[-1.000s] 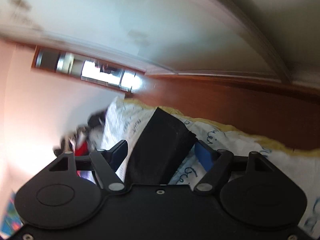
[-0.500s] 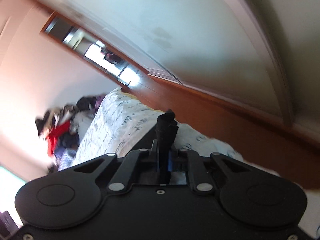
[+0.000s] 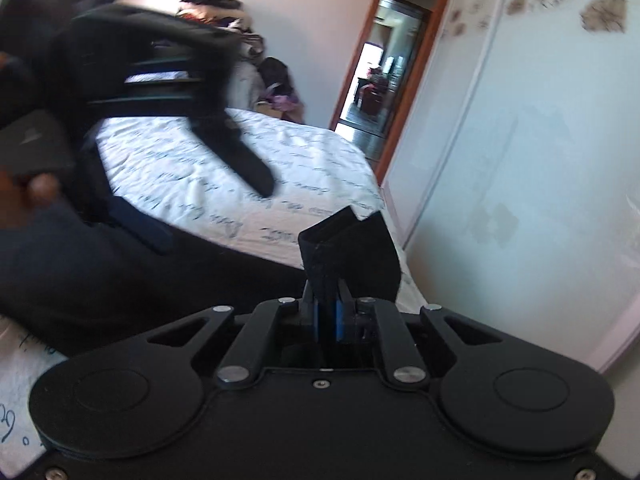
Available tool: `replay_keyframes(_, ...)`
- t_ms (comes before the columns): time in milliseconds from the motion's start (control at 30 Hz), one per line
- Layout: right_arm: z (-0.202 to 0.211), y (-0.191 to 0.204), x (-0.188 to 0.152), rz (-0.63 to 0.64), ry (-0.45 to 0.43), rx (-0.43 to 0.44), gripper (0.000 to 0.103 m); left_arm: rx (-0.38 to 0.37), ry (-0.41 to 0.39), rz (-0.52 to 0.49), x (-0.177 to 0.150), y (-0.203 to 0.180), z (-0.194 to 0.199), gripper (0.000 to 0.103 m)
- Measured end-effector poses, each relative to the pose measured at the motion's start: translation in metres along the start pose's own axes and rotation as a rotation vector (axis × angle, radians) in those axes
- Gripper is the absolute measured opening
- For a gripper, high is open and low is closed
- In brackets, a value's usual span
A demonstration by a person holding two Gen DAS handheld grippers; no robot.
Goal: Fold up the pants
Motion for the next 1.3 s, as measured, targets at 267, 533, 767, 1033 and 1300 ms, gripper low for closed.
replay_keyframes(267,0.026,0.025,0.000,0.158,-0.024,0.052,0.009,-0.053,-0.007,0.094,0.007,0.000,-0.021,0.083)
replay_keyframes(533,0.017,0.041,0.007,0.246,-0.026,0.055,0.028,0.014,-0.038,0.078,0.000,0.017,0.001,0.008)
replay_keyframes(767,0.009,0.043,0.006,0.270,0.009,0.056,0.023,0.050,-0.037,0.002,-0.001,0.005,-0.004,0.009)
replay_keyframes(1033,0.032,0.044,0.016,0.319,-0.014,0.036,0.006,0.088,-0.106,-0.126,-0.013,-0.010,0.021,0.004)
replay_keyframes(1300,0.051,0.062,0.045,0.255,-0.106,0.158,0.006,0.190,-0.204,-0.245,-0.023,-0.010,0.092,0.004)
Point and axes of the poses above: each gripper's, at about its wrist camera, not at the fingertips, and z roughly against the way its jaws point, y to its left, x to its top, the point moved 2 cm from there along -z, roughly the way its jaws point, and after that the axes turned 3 degrees about -x, right-handed, at the moved point
